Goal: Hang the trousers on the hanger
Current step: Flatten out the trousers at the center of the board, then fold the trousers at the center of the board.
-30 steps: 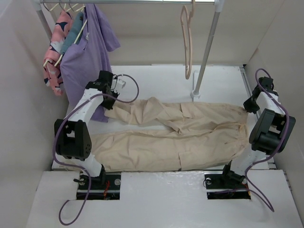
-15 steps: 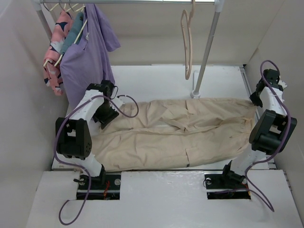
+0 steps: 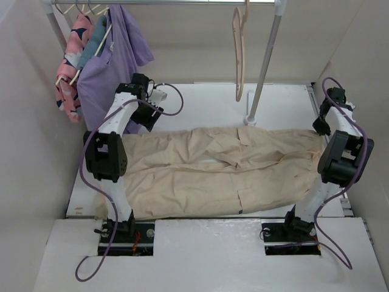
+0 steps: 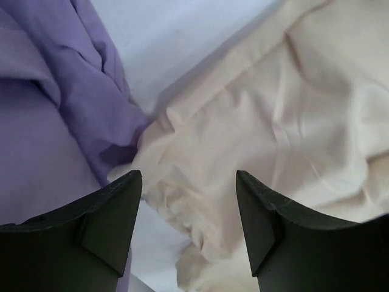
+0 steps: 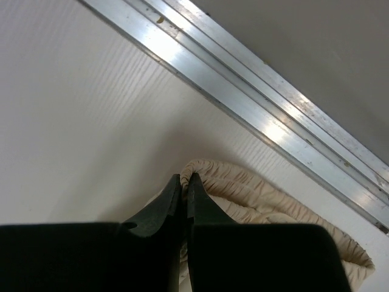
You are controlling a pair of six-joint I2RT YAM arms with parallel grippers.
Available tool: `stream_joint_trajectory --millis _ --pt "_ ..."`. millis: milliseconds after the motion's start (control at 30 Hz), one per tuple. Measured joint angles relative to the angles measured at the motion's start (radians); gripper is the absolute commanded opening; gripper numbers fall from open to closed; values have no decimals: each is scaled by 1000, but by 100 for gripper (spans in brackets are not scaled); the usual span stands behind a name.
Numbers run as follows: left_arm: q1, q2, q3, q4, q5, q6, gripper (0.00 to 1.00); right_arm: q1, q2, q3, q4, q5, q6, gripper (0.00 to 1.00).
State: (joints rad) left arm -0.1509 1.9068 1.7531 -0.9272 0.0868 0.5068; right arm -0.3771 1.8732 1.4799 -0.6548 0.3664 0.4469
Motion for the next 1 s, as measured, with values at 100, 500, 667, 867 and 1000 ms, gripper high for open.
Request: stream_joint_trajectory --millis 100,500,667,867,1000 --pt "3 99 3 26 -44 -24 60 10 24 27 0 -6 -9 0" --pt "92 181 -23 82 -188 -18 61 -2 72 91 1 -38 -18 0" --pt "122 191 -91 80 -204 -5 57 -2 72 91 1 -37 -22 0" --pt "135 202 -106 59 -181 6 0 -2 72 91 1 -38 -25 0" --pt "134 201 -99 38 -166 14 0 -2 72 91 1 -39 -25 0"
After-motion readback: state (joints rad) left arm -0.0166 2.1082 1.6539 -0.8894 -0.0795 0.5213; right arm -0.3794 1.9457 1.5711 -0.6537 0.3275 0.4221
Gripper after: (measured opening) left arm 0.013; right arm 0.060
